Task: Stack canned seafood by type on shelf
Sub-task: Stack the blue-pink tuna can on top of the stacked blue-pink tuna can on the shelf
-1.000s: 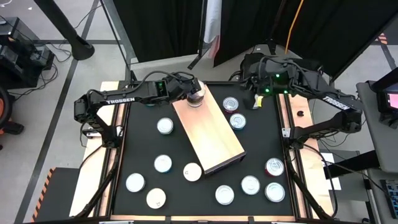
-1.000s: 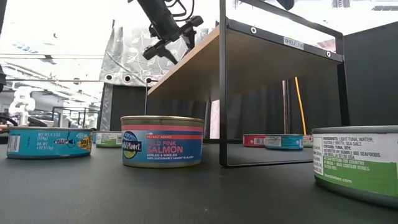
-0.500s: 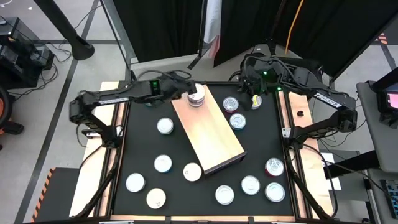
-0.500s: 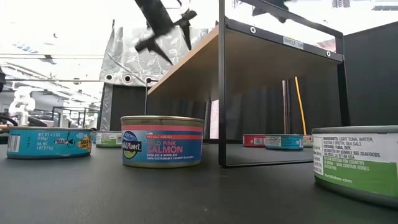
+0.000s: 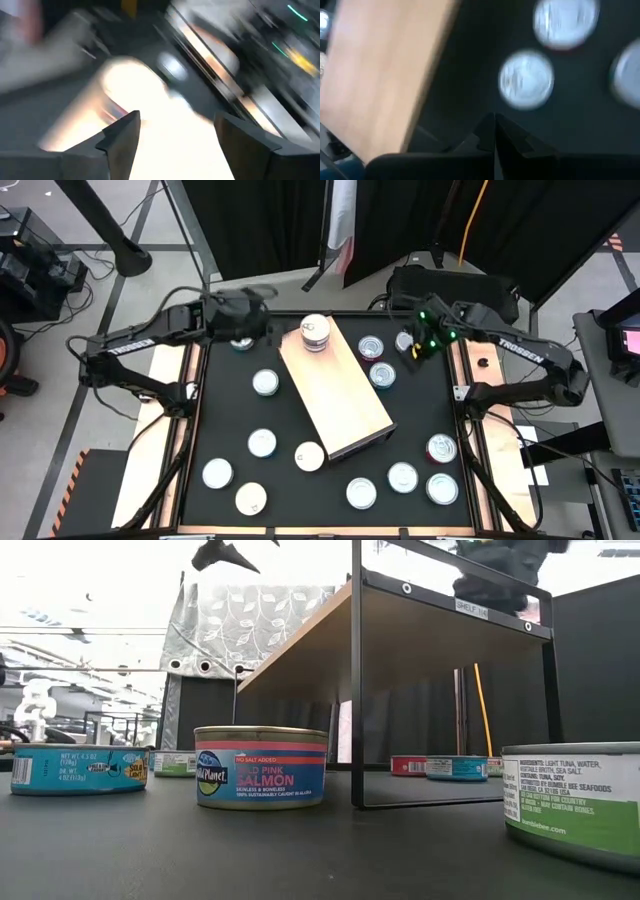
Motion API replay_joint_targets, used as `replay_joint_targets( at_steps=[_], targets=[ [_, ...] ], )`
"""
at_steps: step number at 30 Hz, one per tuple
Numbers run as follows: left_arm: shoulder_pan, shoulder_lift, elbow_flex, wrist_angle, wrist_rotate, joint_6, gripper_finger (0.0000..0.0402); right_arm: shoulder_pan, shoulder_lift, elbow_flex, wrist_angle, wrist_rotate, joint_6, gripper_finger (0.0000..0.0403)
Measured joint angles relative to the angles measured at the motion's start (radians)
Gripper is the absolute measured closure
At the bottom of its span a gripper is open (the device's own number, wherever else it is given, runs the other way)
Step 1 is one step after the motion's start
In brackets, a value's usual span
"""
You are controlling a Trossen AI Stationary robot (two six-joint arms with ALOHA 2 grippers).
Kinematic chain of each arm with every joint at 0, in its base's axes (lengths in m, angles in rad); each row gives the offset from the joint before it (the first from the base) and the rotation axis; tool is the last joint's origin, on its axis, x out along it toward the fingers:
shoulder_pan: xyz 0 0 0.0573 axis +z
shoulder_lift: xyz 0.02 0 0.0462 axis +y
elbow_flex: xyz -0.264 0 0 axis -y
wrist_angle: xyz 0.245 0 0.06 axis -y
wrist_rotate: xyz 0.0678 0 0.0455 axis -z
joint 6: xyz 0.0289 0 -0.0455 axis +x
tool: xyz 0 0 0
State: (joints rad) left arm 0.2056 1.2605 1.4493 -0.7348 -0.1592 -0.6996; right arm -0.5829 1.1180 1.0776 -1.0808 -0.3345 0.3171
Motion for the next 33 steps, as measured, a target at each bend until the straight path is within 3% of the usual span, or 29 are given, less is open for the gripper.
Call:
replay_joint_targets(
  at_steps=[3,7,13,24,33],
  targets=[
    [-0.099,0.018,0.000,-0.047,0.122,0.030,0.0173,0.015,-0.070,-0.093,0.005,-0.011,0.128,0.0401],
    [-0.238,0.055,-0.003,-0.104,0.129,0.087,0.0211,0.060,-0.158,-0.193,0.006,0.042,0.316,0.0399],
    [-0.362,0.096,-0.003,-0.105,0.075,0.078,0.0258,0.121,-0.226,-0.270,0.012,0.106,0.550,0.0399],
    [-0.599,0.247,-0.003,-0.104,-0.125,-0.079,0.0309,0.203,-0.210,-0.271,0.042,0.180,0.688,0.0399],
    [-0.739,0.380,-0.003,-0.101,-0.175,-0.229,0.0334,0.433,-0.255,-0.271,0.030,0.172,0.906,0.0399]
  ],
)
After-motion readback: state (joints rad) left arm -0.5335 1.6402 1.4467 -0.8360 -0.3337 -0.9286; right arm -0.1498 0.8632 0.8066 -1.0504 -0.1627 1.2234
